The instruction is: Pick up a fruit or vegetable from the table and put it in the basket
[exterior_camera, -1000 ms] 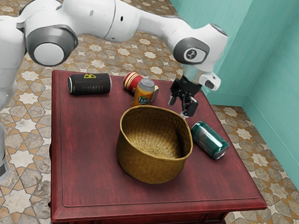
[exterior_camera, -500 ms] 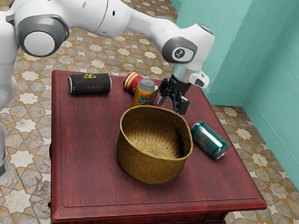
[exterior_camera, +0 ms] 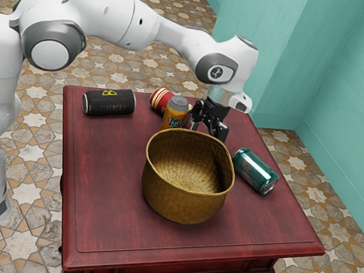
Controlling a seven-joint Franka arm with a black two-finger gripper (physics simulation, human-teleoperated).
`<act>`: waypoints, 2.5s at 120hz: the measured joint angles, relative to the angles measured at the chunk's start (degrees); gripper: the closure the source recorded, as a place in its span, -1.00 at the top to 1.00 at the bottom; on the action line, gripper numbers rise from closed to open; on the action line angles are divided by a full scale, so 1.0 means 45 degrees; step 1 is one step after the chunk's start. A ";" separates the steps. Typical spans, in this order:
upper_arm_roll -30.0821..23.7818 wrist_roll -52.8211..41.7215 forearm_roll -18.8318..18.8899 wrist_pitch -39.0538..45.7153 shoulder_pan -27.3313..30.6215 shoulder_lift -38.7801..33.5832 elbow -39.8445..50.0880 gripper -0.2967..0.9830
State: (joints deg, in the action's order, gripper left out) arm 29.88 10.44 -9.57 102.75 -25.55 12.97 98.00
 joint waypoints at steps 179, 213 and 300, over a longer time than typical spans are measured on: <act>-0.0008 0.0433 -0.0106 0.0704 0.0016 0.0749 0.0235 0.08; -0.0016 0.0476 0.0081 0.0739 0.0084 0.0735 0.0161 -0.02; -0.0147 0.0267 0.0293 -0.0177 -0.0262 -0.2528 -0.1147 -0.05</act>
State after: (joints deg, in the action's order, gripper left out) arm 29.22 11.64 -8.26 101.95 -26.73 1.60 92.84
